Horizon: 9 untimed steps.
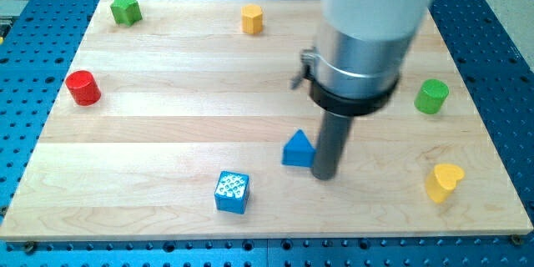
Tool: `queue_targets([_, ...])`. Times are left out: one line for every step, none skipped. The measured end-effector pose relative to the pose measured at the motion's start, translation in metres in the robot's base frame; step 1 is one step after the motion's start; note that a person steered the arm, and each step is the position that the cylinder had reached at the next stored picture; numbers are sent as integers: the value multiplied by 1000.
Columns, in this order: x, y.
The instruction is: Move the blue triangle below the red circle
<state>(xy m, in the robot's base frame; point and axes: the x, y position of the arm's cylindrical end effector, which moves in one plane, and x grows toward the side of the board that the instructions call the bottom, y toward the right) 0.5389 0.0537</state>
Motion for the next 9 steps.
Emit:
queue_targets([-9, 5])
queue_targets([-25, 1])
queue_targets([-26, -33])
queue_targets([-40, 10])
queue_targets([-14, -90])
queue_targets([5, -173])
queue_targets([-14, -181])
queue_targets([-55, -139])
queue_targets([-35, -202])
